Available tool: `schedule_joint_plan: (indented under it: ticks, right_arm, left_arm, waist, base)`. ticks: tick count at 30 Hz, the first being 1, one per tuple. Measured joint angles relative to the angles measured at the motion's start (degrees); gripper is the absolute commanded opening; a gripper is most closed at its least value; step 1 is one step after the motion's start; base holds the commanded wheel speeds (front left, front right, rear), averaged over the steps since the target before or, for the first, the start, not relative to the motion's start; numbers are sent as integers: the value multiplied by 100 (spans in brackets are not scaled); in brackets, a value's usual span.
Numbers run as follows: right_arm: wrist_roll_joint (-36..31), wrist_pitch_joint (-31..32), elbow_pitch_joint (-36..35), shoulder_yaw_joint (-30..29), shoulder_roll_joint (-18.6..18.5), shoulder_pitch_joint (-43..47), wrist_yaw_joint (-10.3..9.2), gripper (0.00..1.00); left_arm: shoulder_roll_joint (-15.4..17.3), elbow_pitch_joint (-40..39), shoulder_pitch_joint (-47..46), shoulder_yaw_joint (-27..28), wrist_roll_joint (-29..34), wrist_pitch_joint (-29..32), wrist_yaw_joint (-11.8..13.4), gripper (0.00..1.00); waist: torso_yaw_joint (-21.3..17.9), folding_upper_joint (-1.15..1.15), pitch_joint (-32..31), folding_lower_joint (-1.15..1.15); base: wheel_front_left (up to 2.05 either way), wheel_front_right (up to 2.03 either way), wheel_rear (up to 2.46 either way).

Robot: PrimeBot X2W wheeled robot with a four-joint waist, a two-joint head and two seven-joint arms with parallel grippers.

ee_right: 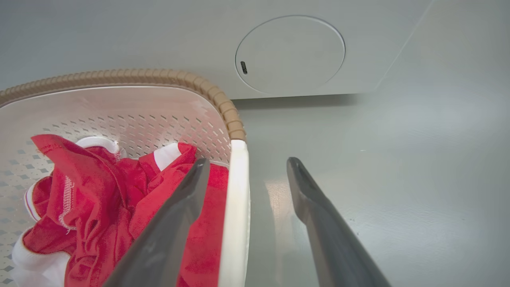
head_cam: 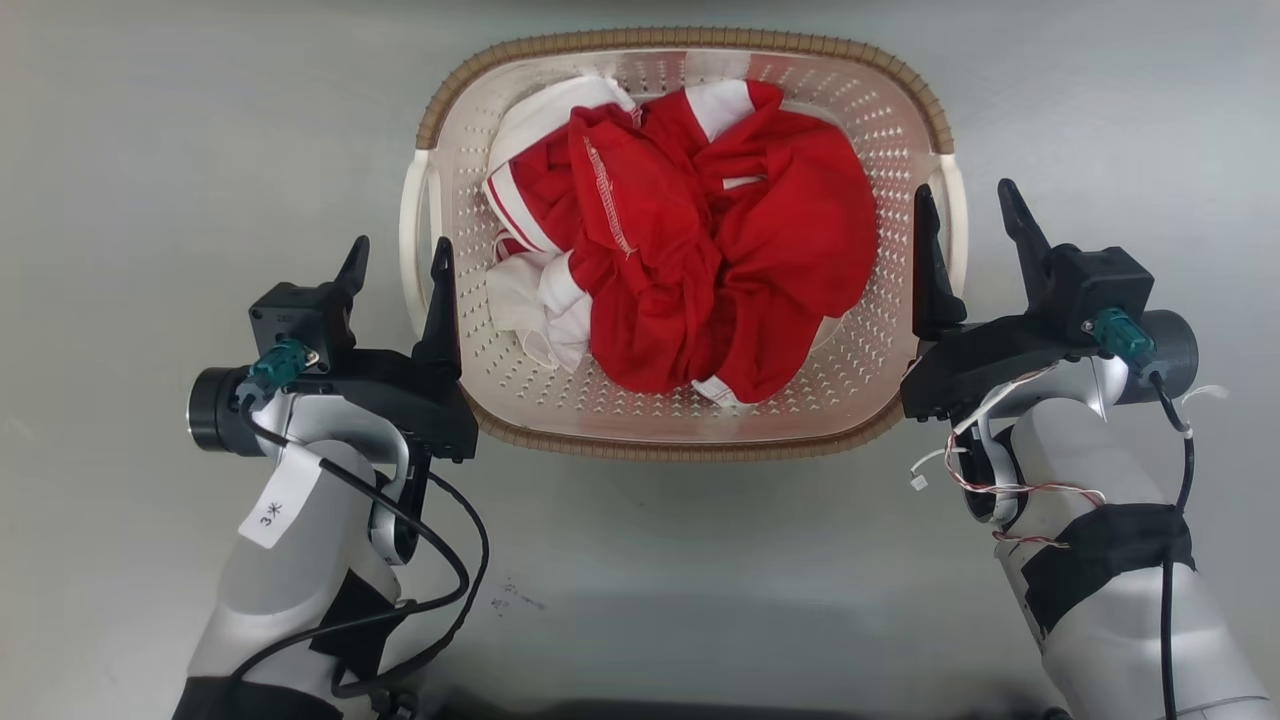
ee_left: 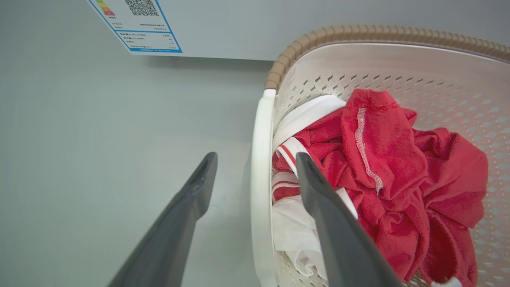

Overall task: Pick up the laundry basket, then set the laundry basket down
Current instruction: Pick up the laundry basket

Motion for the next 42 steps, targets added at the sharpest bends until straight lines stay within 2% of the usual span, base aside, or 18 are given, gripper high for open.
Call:
schedule_joint_plan:
  ticks: [21, 22, 26, 27, 28, 29, 30, 31, 32, 33, 34, 35, 36, 42]
  right_arm:
    - [188, 0, 642, 475, 0, -296, 1, 100]
    - [221, 0, 649, 503, 0, -327, 1, 97]
    - [305, -1, 673, 623, -4, -375, -7, 71]
    - [328, -1, 680, 647, -13, -383, -8, 58]
    - [360, -1, 691, 670, -21, -393, -16, 49]
    - [411, -2, 703, 687, -22, -404, -51, 46]
    - [455, -2, 716, 701, -32, -423, -57, 46]
    - [483, -2, 730, 721, -40, -443, -58, 44]
    - [498, -2, 738, 740, -41, -454, -76, 41]
    - [523, -2, 745, 764, -41, -462, -100, 36]
    - [535, -2, 761, 776, -43, -471, -104, 28]
    - [547, -2, 779, 790, -53, -478, -121, 10]
    - [590, -2, 794, 809, -49, -491, -136, 0]
    - [771, -1, 953, 881, -48, -531, -198, 0]
  left_arm:
    - [-15, 881, -524, -491, -541, -63, -102, 100]
    - [-18, 917, -552, -514, -549, -66, -102, 100]
    - [-18, 1007, -666, -612, -617, -68, -109, 100]
    - [-18, 1040, -692, -647, -660, -69, -120, 85]
    - [-18, 1069, -714, -677, -728, -69, -154, 64]
    - [-19, 1100, -728, -708, -780, -69, -154, 45]
    - [-18, 1131, -736, -737, -805, -69, -158, 45]
    - [-18, 1157, -738, -771, -818, -69, -159, 35]
    - [-19, 1178, -742, -808, -839, -69, -159, 22]
    - [-18, 1201, -748, -843, -860, -69, -160, 0]
    - [-16, 1228, -755, -871, -889, -82, -170, 0]
    - [-10, 1254, -766, -903, -901, -96, -205, 0]
    - [-5, 1278, -781, -944, -904, -96, -205, 0]
    - [4, 1366, -819, -1181, -1112, -99, -202, 0]
  waist:
    - [91, -1, 395, 0]
    - [95, -1, 403, 0]
    - [110, -2, 428, -1]
    - [112, -2, 431, -1]
    - [113, -2, 433, -1]
    - [114, -2, 435, -1]
    - [114, -2, 436, -1]
    - [113, -2, 437, -1]
    - [112, -2, 437, -1]
    - [111, -2, 436, -1]
    - [108, -2, 435, -1]
    - [106, -2, 432, -1]
    - [103, -2, 429, -1]
    - [89, -1, 355, -1]
  base:
    - [0, 0, 0]
    - [0, 0, 0]
    - [0, 0, 0]
    - [0, 0, 0]
    - [0, 0, 0]
    - [0, 0, 0]
    - [0, 0, 0]
    - [0, 0, 0]
    - [0, 0, 0]
    - [0, 0, 0]
    - [0, 0, 0]
    - [0, 0, 0]
    - [0, 0, 0]
    - [0, 0, 0]
